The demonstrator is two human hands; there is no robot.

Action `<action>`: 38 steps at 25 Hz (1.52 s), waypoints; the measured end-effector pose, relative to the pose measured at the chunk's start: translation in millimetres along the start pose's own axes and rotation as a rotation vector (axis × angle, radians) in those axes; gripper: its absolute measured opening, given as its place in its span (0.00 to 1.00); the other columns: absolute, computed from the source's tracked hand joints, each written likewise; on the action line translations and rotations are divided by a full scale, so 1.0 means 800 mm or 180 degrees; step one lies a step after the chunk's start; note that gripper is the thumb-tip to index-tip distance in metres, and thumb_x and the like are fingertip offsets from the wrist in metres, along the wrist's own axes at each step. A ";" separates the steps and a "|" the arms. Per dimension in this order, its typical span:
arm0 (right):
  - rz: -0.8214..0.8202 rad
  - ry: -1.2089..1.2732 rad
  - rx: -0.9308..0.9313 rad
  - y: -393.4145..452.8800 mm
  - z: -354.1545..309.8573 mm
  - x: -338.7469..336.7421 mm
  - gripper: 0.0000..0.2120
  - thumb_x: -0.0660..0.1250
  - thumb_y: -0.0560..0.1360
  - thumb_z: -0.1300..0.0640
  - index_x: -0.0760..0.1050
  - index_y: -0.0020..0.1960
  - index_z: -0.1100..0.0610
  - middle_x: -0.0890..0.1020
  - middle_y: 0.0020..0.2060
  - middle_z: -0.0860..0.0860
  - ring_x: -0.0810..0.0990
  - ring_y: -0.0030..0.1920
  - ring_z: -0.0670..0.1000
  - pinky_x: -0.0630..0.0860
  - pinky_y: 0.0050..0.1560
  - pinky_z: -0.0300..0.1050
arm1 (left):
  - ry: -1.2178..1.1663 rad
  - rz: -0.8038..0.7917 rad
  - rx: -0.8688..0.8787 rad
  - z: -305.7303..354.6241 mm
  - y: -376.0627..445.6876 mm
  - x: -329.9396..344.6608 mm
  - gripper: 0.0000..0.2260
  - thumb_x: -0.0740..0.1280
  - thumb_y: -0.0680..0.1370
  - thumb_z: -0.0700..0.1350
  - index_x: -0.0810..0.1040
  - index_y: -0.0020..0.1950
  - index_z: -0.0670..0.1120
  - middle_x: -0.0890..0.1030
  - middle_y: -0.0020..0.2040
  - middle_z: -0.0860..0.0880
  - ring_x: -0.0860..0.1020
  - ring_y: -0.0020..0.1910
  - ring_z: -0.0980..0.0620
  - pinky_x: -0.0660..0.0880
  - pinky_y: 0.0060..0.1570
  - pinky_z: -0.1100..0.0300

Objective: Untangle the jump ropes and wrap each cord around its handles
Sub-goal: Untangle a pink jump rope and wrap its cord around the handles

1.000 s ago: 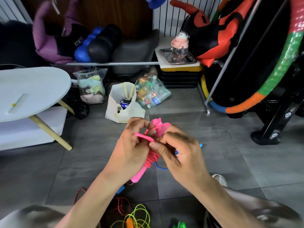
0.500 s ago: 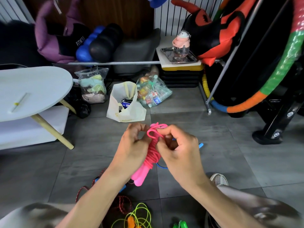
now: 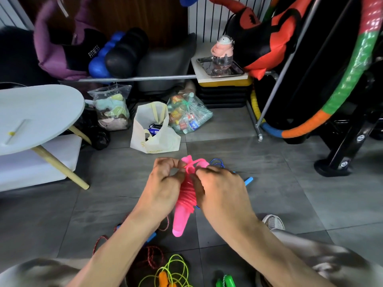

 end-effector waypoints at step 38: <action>0.0106 0.2534 0.0847 0.015 0.003 -0.007 0.03 0.72 0.72 0.61 0.81 0.44 0.54 0.78 0.26 0.45 0.74 0.27 0.46 0.72 0.31 0.41 | 0.0704 0.0486 0.1223 0.023 -0.019 -0.015 0.02 0.65 0.79 0.43 0.76 0.49 0.50 0.70 0.52 0.57 0.79 0.34 0.55 0.78 0.39 0.45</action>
Point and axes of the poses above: each hand's wrist, its own y-axis towards the middle knuckle, its own x-axis out of the palm, z = x × y, the point moved 3 cm from there along y, towards the middle knuckle
